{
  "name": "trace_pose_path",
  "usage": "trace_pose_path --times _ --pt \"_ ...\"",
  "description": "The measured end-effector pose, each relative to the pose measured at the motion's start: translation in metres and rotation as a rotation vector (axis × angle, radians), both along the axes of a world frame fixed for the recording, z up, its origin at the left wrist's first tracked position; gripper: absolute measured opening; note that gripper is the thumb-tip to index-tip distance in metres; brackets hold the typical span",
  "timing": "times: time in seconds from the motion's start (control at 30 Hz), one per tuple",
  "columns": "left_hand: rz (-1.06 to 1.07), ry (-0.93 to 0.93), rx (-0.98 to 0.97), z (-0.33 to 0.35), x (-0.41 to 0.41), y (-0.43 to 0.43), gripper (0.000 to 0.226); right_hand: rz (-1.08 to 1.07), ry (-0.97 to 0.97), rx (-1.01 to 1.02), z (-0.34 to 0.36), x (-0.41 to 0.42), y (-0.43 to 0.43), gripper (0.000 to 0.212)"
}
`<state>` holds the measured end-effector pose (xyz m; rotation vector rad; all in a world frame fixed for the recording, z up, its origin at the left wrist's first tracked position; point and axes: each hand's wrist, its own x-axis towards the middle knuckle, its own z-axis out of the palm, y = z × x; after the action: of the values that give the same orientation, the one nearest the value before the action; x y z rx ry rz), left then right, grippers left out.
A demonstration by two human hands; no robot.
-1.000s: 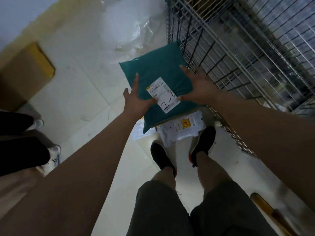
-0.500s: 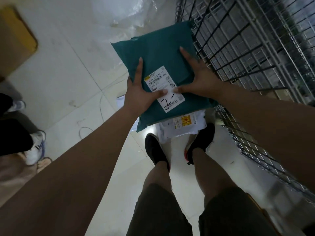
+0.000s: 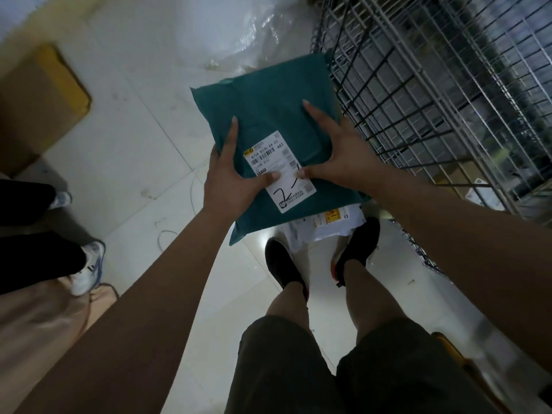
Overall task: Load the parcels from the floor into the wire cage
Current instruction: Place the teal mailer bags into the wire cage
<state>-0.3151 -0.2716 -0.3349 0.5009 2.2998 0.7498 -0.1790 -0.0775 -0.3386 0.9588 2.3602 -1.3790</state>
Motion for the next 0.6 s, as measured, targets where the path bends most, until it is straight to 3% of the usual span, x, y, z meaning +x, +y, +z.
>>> trace_pose_path --times 0.3,0.6 --pt "-0.068 0.141 0.067 0.145 -0.033 0.002 0.121 0.008 0.072 0.088 0.143 -0.014 0.004 0.109" --pt "-0.331 0.234 0.162 0.286 -0.006 0.106 0.115 -0.258 0.155 0.160 0.265 0.061 0.060 0.110"
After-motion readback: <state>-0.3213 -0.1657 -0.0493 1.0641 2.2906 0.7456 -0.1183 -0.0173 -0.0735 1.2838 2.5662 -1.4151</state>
